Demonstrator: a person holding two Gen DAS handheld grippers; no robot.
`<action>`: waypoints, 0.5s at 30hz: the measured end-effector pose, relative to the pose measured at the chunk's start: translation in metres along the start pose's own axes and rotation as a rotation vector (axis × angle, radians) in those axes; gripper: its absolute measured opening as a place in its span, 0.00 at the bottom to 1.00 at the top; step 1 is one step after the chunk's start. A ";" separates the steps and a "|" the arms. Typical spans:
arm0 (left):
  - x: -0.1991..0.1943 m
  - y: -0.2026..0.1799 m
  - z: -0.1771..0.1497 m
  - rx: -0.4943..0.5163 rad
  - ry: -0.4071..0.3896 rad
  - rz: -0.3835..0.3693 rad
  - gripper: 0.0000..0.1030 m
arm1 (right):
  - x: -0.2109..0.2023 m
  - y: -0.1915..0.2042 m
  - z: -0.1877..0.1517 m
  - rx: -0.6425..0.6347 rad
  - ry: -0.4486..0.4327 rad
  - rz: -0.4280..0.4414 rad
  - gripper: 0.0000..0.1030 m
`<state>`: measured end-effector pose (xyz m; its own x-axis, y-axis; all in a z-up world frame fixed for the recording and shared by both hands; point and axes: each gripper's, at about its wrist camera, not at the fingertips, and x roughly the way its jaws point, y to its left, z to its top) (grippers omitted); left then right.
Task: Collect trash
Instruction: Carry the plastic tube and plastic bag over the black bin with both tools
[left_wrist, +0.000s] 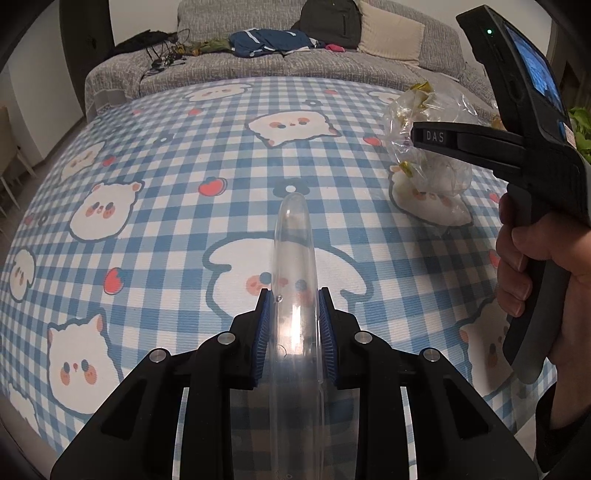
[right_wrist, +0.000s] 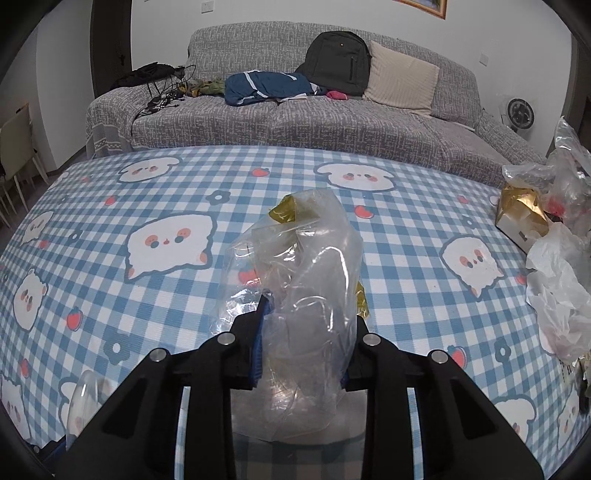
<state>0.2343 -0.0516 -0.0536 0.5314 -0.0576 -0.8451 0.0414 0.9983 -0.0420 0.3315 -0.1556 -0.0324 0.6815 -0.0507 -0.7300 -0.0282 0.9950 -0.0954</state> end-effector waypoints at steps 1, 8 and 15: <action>-0.001 -0.001 0.000 0.001 -0.001 -0.002 0.24 | -0.003 0.000 -0.003 -0.003 -0.001 -0.002 0.27; -0.009 -0.006 -0.005 0.018 -0.012 -0.007 0.24 | -0.018 -0.003 -0.028 -0.018 0.009 -0.018 0.27; -0.024 -0.005 -0.007 0.013 -0.028 -0.011 0.24 | -0.049 -0.006 -0.041 -0.017 -0.001 -0.001 0.27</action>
<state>0.2152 -0.0554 -0.0373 0.5541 -0.0692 -0.8296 0.0579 0.9973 -0.0445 0.2682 -0.1630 -0.0242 0.6823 -0.0521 -0.7292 -0.0395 0.9934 -0.1079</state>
